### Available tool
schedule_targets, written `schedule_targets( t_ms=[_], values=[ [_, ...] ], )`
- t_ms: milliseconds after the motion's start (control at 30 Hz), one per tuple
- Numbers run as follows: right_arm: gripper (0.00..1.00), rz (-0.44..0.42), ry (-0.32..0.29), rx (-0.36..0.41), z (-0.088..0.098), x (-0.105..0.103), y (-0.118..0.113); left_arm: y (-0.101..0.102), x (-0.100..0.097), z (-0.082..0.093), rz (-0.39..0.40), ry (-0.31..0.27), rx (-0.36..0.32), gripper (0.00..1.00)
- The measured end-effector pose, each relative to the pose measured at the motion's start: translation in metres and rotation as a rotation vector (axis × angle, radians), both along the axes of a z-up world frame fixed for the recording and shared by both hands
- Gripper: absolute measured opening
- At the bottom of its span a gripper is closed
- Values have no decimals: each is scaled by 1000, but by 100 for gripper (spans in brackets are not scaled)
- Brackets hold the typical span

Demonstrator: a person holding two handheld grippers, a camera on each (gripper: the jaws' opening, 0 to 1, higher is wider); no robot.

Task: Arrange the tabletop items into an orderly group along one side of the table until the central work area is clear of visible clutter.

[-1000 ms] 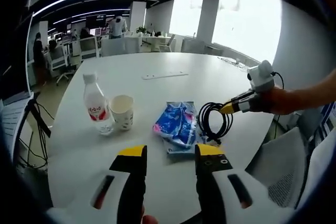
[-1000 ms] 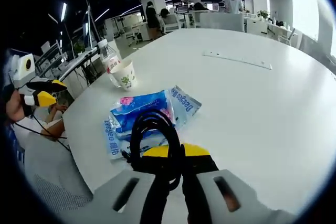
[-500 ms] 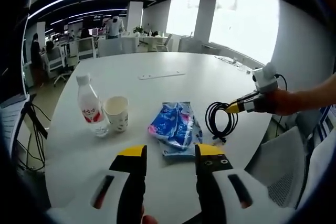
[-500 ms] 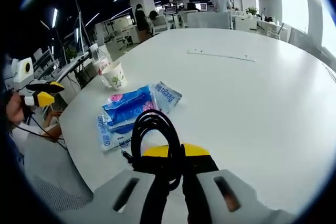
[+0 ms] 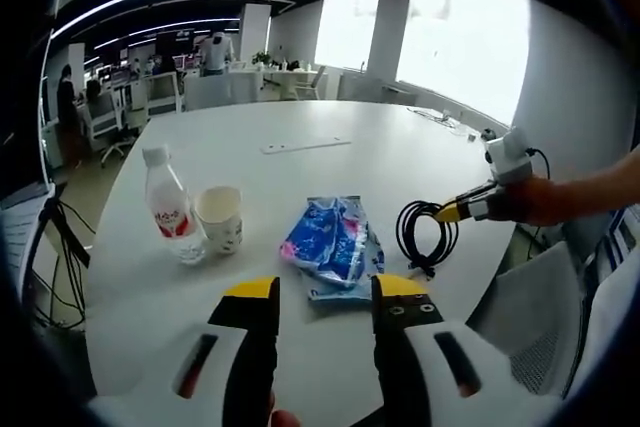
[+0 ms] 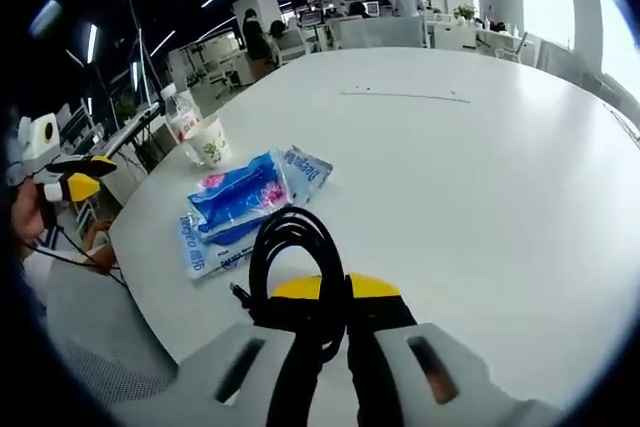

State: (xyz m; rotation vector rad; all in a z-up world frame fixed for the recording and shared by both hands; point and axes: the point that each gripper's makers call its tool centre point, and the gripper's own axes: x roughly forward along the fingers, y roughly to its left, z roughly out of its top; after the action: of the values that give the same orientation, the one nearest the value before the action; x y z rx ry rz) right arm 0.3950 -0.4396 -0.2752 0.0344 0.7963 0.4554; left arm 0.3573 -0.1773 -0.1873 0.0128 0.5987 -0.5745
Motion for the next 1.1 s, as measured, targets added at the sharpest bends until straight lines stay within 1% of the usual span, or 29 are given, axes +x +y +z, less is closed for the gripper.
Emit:
schedule_targets(
  t_ms=[133, 200, 300, 400, 633, 1000, 1100],
  values=[
    [5, -25, 12, 0, -3, -2, -4, -2, 0, 1, -7, -3, 0, 36],
    [5, -52, 16, 14, -5, -3, -7, -2, 0, 2, -11, -4, 1, 36],
    [4, -64, 19, 32, -4, -4, -6, -2, 1, 2, -12, -6, 1, 36],
    [2, -55, 19, 19, -6, -4, -6, -1, 2, 4, -11, -8, 0, 36],
    [2, -61, 26, 28, -8, -4, -5, 0, 1, 3, -8, -5, 1, 36],
    [2, -64, 62, 17, -23, -3, -9, 0, -2, 3, -7, -2, 7, 36],
    [2, -66, 69, 19, -24, -3, -9, -1, -1, 3, -6, -1, 8, 36]
  ],
)
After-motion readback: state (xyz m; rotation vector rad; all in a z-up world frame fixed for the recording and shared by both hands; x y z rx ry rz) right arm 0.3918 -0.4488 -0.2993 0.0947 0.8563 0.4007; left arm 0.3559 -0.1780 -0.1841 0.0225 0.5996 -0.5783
